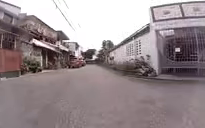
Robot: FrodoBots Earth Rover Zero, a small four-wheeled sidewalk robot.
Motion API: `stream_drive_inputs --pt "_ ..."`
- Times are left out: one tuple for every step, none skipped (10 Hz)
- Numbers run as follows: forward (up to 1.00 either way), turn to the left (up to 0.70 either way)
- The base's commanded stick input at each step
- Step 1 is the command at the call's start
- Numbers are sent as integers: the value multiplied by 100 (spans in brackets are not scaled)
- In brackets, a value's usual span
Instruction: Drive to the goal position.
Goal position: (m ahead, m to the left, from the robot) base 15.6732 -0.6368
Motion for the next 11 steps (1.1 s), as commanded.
stream_drive_inputs --pt "70 0" --pt "70 0" --pt "70 0" --pt "70 0" --pt "70 0" --pt "70 0" --pt "70 0" --pt "70 0" --pt "70 0" --pt "70 0" --pt "70 0"
